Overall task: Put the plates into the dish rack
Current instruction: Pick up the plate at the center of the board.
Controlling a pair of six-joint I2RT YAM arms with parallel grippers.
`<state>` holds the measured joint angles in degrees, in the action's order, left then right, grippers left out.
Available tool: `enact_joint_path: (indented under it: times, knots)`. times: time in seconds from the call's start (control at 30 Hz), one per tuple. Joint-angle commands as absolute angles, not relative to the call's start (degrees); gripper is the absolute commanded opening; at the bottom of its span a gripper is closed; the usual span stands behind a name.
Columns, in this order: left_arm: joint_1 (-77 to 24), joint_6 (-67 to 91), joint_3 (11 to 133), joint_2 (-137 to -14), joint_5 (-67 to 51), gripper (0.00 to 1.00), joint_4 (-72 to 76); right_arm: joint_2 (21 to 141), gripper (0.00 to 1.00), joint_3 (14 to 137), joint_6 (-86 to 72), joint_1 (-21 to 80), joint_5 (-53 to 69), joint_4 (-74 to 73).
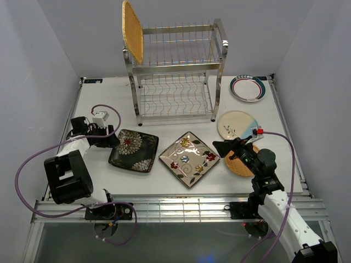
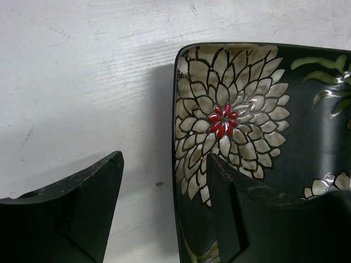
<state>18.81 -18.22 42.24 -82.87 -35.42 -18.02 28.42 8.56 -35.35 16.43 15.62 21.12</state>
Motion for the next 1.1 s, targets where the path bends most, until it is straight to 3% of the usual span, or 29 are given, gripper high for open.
enact_joint_path:
  times: [0.0,0.07,0.2,0.3,0.33,0.5,1.07]
  knots:
    - [18.7,-19.4,44.2,-83.1,-37.7,0.72,-19.0,27.7,0.9,9.9,-34.5,16.5,16.5,23.0]
    - [18.0,-19.3,44.3,-83.5,-37.2,0.7,-19.1,27.8,0.9,9.9,-34.6,16.5,16.6,23.3]
    - [16.8,-19.7,44.5,-84.1,-36.7,0.58,-19.4,28.1,0.9,9.9,-34.7,16.5,16.8,23.5]
    - [16.5,-19.9,44.6,-84.5,-36.8,0.39,-19.6,27.9,0.9,9.9,-34.7,16.5,16.7,23.4]
    - [16.5,-20.1,44.6,-84.5,-37.0,0.28,-19.7,27.8,0.9,9.9,-34.7,16.5,16.7,23.3]
    - [16.5,-20.3,44.7,-84.6,-37.3,0.01,-20.0,27.4,0.9,9.9,-34.7,16.5,16.5,22.9]
    - [17.3,-18.2,42.9,-78.9,-32.9,0.0,-18.4,37.2,0.95,9.8,-38.3,18.8,21.9,32.3]
